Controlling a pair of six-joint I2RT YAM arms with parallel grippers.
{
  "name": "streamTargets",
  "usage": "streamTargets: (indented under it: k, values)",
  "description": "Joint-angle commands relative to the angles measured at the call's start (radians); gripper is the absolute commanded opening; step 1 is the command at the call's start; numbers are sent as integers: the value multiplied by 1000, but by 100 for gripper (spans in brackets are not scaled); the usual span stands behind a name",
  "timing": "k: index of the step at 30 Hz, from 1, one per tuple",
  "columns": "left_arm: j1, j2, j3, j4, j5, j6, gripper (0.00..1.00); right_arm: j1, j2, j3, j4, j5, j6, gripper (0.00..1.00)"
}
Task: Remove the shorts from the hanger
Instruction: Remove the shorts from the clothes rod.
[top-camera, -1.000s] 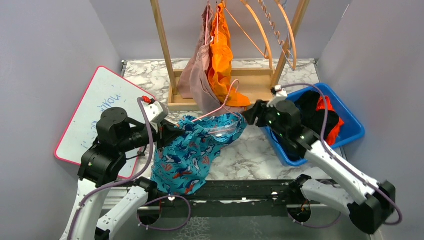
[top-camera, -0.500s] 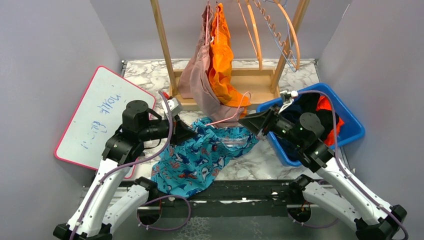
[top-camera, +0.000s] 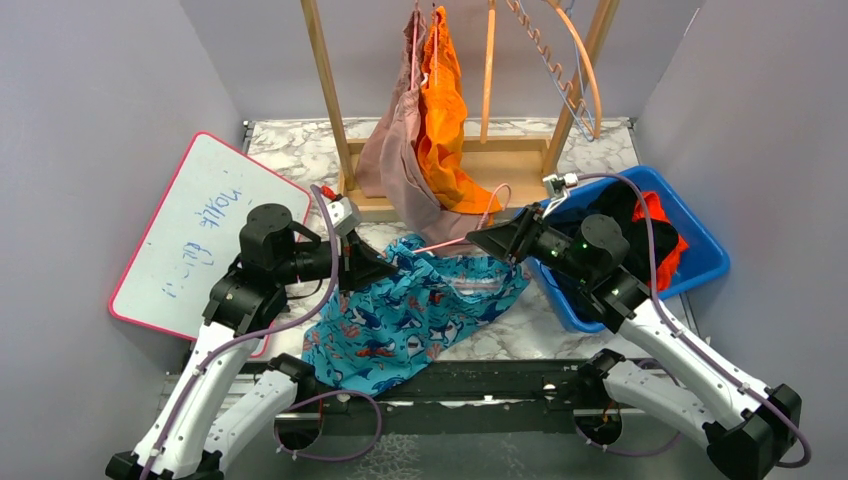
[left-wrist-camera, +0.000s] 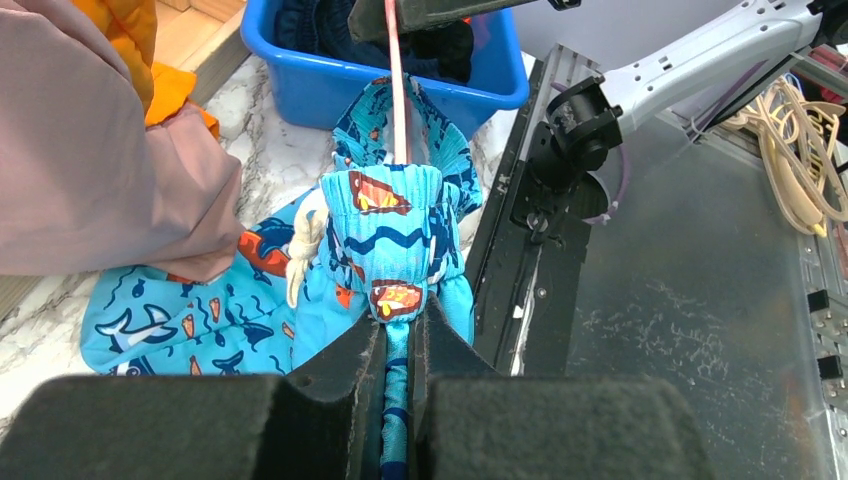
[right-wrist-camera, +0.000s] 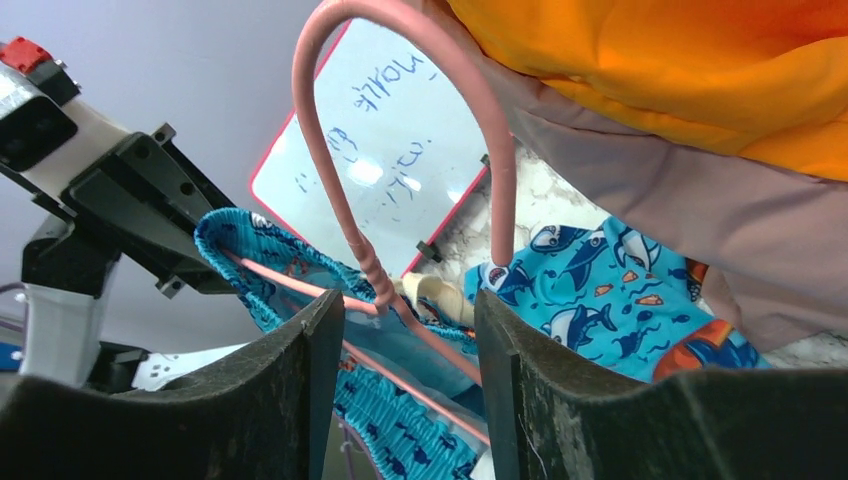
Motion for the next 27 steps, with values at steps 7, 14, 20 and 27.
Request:
streamTargets:
  k: [7,14,20,27]
  values:
    - [0,3,-2,75,57,-14,0,4,20,-3,52,48,34,45]
    - [1,7,2,74,9,-30,0,6,17,28,-28,120,30,57]
    - [0,18,17,74,-91,-46,0,54,23,64,-117,221,-9,54]
    - [-1,47,8,74,-71,-40,0,133,45,89,-116,353,-19,52]
